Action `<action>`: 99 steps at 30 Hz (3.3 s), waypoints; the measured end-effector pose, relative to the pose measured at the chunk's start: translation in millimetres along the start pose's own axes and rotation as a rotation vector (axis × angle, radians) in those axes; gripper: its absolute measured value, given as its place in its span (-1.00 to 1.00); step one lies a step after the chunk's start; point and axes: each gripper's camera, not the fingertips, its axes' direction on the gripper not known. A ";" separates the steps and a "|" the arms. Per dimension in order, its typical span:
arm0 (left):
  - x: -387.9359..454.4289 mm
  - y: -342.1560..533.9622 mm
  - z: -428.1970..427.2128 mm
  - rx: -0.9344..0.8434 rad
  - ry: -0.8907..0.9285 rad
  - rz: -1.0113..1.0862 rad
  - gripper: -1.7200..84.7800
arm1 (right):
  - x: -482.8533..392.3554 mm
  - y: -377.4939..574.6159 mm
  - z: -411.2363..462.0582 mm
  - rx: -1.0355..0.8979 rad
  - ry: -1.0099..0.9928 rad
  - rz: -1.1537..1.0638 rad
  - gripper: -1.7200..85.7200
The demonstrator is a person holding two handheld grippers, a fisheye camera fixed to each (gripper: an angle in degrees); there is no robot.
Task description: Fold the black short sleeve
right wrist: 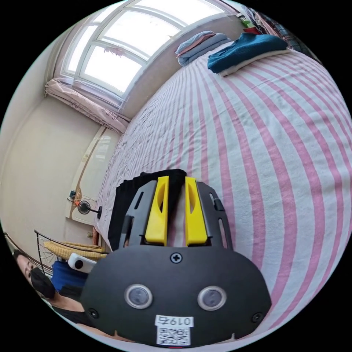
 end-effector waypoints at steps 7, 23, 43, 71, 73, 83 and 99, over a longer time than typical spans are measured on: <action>10.5 -6.3 30.8 -0.128 -0.051 -0.026 -0.94 | -18.2 -20.1 -3.7 0.036 0.038 -0.104 -0.95; 55.8 -8.5 5.6 -0.005 -0.192 -0.013 -0.80 | -20.9 -42.7 -2.5 0.014 -0.031 -0.072 -0.95; 165.7 9.2 36.7 -0.313 -0.670 0.408 -0.92 | -93.4 -82.7 -4.1 -0.008 -0.012 -0.070 -0.95; 0.6 119.7 -280.4 0.039 -0.395 -0.095 -0.93 | -472.7 -148.9 44.4 -0.080 0.150 -0.650 -0.79; -14.9 143.9 -321.0 0.043 -0.443 -0.170 -0.93 | -544.8 -146.2 89.1 -0.144 0.066 -0.794 -0.80; -99.9 295.1 -488.4 0.261 -0.411 -0.738 -0.78 | -761.3 -162.4 278.0 -0.407 0.038 -1.086 -0.73; -164.4 294.6 -515.9 -0.039 -0.412 -0.730 -0.88 | -872.8 -185.0 389.9 -0.581 0.129 -1.077 -0.95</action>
